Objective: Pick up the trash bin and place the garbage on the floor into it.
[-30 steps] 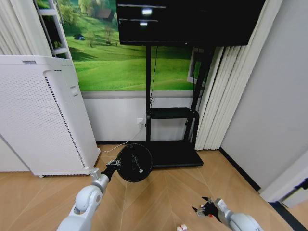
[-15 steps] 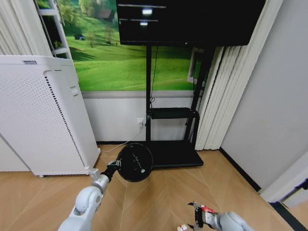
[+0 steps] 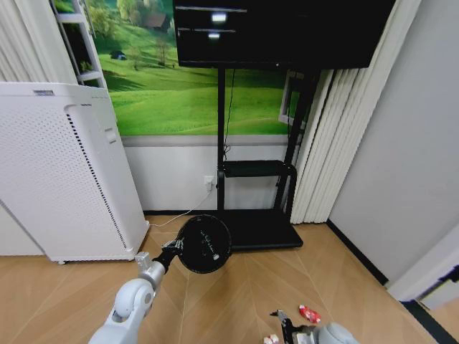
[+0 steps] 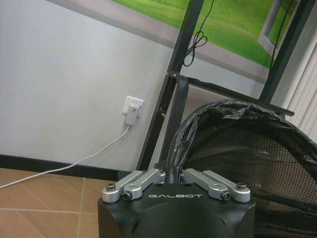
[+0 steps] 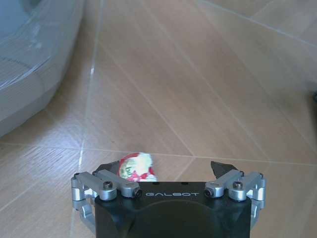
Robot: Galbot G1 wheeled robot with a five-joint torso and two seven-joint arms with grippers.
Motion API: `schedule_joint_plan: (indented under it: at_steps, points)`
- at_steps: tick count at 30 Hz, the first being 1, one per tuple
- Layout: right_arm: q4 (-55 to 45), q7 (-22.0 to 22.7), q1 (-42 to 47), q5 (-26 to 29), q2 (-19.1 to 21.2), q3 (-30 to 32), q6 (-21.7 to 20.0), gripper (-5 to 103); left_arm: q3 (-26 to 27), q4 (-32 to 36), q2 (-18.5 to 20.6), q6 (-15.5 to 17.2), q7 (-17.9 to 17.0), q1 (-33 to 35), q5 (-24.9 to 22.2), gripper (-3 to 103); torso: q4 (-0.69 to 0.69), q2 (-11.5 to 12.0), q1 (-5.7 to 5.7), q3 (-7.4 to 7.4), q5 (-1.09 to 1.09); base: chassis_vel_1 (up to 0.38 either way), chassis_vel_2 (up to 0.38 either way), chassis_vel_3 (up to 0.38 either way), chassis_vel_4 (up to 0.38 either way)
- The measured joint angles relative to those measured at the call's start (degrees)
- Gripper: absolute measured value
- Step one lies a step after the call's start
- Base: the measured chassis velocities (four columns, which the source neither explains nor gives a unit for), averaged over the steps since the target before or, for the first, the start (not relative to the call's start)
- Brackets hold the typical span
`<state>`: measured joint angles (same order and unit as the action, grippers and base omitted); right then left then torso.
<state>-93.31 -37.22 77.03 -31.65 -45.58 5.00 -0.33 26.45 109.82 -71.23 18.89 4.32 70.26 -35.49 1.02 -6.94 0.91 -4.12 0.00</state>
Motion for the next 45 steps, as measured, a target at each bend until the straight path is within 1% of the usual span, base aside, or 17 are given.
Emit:
schedule_joint_plan:
  at_steps: [1,3,6,13,17,21,30,38,45]
  points:
    - [0.99,-0.61,-0.81,-0.66,-0.12,-0.98,0.19,100,-0.03,0.03,0.05,0.02,-0.03,-0.01,0.0,4,0.01,0.0,0.0,0.0,0.0,0.0,0.0,0.0,0.0]
    - [3.78,-2.1,-2.93,-2.74,-1.06,-2.03,1.84,100,-0.06,0.18,0.11,0.06,-0.06,-0.01,0.0,4,0.01,0.0,0.0,0.0,0.01,0.0,0.0,0.0,0.0]
    - [5.89,-2.83,-4.57,-4.13,-1.72,-2.36,3.03,100,-0.05,0.27,0.21,0.08,-0.07,0.2,0.02,4,0.0,0.0,0.0,0.0,0.0,0.0,0.0,0.0,0.0]
    - [8.25,-3.5,-7.64,-5.5,-2.6,-3.74,3.84,100,-0.02,0.27,0.22,0.09,-0.07,0.32,0.09,4,0.0,0.0,0.0,0.0,0.0,0.0,0.0,0.0,0.0]
    - [10.42,-3.69,-10.77,-5.48,-3.19,-6.42,4.53,100,-0.03,0.26,0.33,0.12,-0.23,0.19,0.08,4,0.0,0.0,0.0,0.0,0.0,0.0,0.0,0.0,0.0]
    - [11.28,-4.54,-12.34,-5.71,-3.47,-7.8,4.37,100,0.26,0.22,0.44,0.17,-0.26,0.34,0.02,4,0.0,0.0,0.0,0.0,0.0,0.0,0.0,0.0,0.0]
    - [12.27,-6.1,-12.84,-8.8,-4.18,-8.48,5.17,100,0.78,0.44,0.8,0.18,-0.25,0.73,0.02,4,0.0,0.0,0.0,0.0,0.0,0.0,0.0,0.0,0.0]
    - [13.02,-6.79,-11.31,-12.22,-5.04,-6.63,7.35,100,0.65,0.53,0.75,0.18,-0.27,0.69,-0.05,4,0.01,0.0,0.0,0.0,0.01,0.0,0.0,0.0,0.0]
    - [13.46,-6.95,-10.01,-12.97,-6.04,-5.68,7.55,100,0.26,0.73,0.22,0.18,-0.42,0.97,0.36,4,0.01,0.0,0.0,0.0,0.0,0.0,0.0,0.0,0.0]
